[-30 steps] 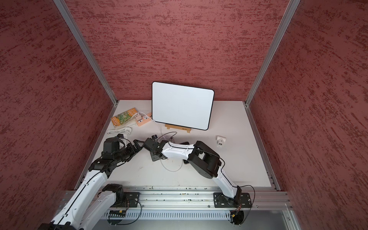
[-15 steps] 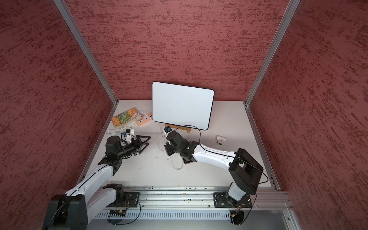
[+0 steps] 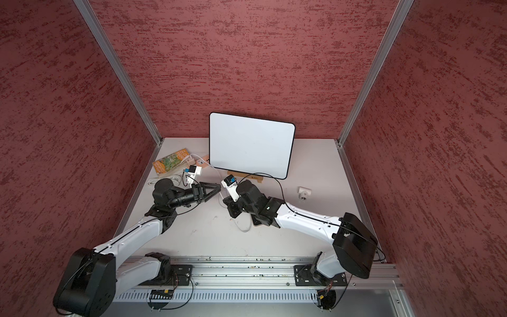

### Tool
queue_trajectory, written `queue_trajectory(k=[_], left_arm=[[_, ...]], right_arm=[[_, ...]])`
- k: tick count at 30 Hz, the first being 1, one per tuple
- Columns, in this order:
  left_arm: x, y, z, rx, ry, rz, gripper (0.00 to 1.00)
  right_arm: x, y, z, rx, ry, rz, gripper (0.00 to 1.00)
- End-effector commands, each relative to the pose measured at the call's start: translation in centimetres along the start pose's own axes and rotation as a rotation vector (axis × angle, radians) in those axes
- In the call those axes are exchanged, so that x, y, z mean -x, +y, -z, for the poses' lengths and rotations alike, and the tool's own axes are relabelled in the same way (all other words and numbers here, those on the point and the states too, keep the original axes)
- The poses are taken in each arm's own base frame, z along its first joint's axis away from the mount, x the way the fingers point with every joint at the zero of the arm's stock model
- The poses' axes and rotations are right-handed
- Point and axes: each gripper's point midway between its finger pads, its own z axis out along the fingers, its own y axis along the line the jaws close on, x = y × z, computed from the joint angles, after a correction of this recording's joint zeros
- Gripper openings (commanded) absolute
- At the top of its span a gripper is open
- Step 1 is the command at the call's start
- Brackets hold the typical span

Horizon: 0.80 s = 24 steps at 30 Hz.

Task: Plug the charging cable into the phone
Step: Pick up the charging cable from the center of the board.

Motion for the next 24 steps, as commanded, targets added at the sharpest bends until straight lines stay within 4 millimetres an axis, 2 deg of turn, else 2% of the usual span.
queue_trajectory(k=[1,7,16,19,24], left_arm=[[0.1,0.7,0.0,0.063,0.0,-0.003,0.61],[-0.2,1.7,0.6,0.14,-0.003,0.01,0.66],[0.7,1.4,0.3,0.118,-0.025,0.016,0.64],[1.2,1.2,0.2,0.101,-0.036,0.018,0.58],[1.6,1.0,0.2,0.082,-0.048,0.019,0.39]], right_arm=[[1.3,0.6,1.4,0.018,-0.059,0.014,0.0],[1.8,0.3,2.3,-0.008,-0.087,0.009,0.0],[0.8,1.3,1.0,0.023,-0.04,0.015,0.0],[0.4,1.5,0.6,0.028,-0.027,0.018,0.0],[0.0,1.2,0.3,0.014,-0.019,0.016,0.0]])
